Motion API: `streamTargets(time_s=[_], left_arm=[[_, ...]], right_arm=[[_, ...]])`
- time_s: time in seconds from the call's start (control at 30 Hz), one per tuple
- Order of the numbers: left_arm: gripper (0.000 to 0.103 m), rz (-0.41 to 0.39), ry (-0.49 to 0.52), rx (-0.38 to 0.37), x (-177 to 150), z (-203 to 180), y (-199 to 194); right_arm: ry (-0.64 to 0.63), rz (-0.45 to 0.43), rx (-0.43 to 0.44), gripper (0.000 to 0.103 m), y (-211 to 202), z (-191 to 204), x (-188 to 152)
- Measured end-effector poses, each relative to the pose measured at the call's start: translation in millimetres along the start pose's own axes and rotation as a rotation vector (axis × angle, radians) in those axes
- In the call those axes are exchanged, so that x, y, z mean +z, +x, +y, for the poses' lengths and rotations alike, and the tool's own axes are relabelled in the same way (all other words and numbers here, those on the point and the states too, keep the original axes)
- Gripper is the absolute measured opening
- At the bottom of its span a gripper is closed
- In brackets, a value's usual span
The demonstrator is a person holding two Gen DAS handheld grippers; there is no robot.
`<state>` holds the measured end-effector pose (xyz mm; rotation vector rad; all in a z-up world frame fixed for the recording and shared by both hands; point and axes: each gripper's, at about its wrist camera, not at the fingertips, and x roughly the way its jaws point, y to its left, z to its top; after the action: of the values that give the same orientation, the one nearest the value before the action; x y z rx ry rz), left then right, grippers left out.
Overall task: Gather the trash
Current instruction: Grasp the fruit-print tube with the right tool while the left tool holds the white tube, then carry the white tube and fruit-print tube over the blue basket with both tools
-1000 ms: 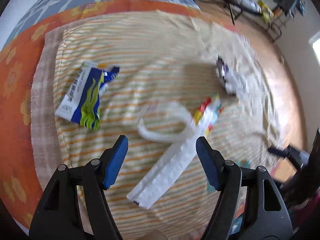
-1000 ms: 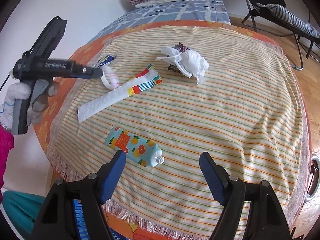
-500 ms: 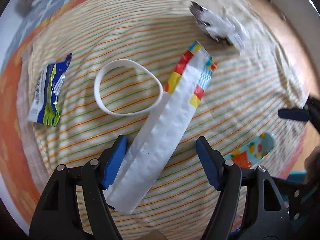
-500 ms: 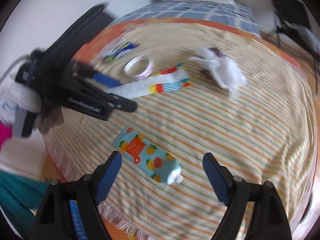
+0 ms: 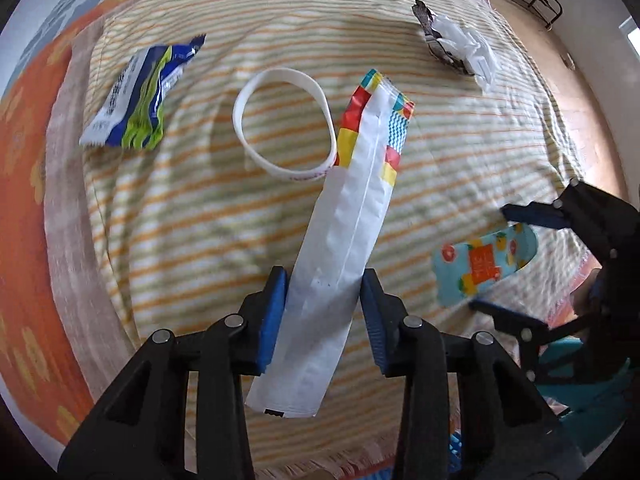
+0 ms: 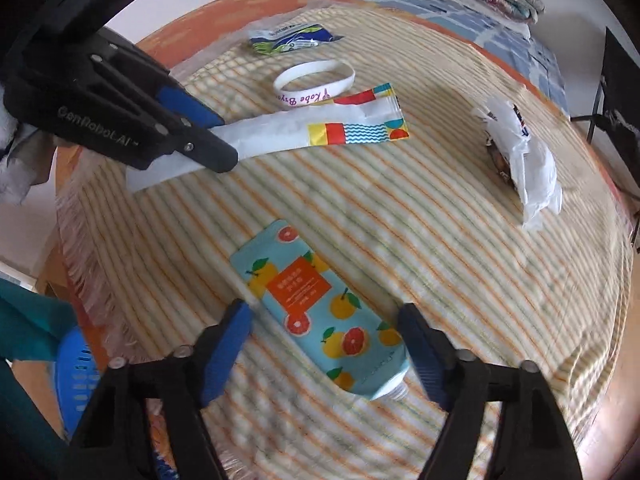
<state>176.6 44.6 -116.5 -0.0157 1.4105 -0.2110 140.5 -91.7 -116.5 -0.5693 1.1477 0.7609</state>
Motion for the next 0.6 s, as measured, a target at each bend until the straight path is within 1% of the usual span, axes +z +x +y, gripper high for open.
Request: streamTargets(time_s=[0.07,0.1,0.17,0.2,0.23,0.3,0.33,0.43,0.5,0.53,0.6], left_arm=[[0.038,-0.002,0.012,0.003,-11,-3,1],[0.038,-0.005,0.022,0.015,-13,-5,1],[0.038,-0.008,0.035,0.039,-11,-12,3],[0.039,-0.013,0.043,0.053,-7,-18,4],[0.042,-0.018,0.046,0.064,1,-25,6],[0.044,-0.032,0.047,0.070,15,-34,12],[0.044,-0.039,0.053,0.081,20,-40,15],[0.044,-0.060,0.080,0.123,28,-53,23],[0.044,-0.067,0.089,0.133,30,-58,24],[0.043,-0.069,0.090,0.130,30,-59,24],[0.038,-0.071,0.087,0.112,29,-59,23]], right_arm=[[0.030,0.002,-0.009,0.060,-2,0,-1],[0.051,0.000,-0.013,0.057,-3,-2,0],[0.125,-0.009,-0.014,0.044,-6,-12,-2],[0.173,-0.013,-0.005,0.042,-7,-18,-4],[0.218,-0.017,0.010,0.037,-8,-23,-5],[0.282,-0.019,0.010,0.024,-10,-32,-9],[0.307,-0.021,0.006,0.015,-11,-35,-11],[0.337,-0.023,0.037,0.015,-10,-42,-14],[0.318,-0.021,0.044,0.023,-11,-40,-13],[0.313,-0.022,0.051,0.030,-11,-41,-12],[0.303,-0.021,0.040,0.031,-10,-40,-10]])
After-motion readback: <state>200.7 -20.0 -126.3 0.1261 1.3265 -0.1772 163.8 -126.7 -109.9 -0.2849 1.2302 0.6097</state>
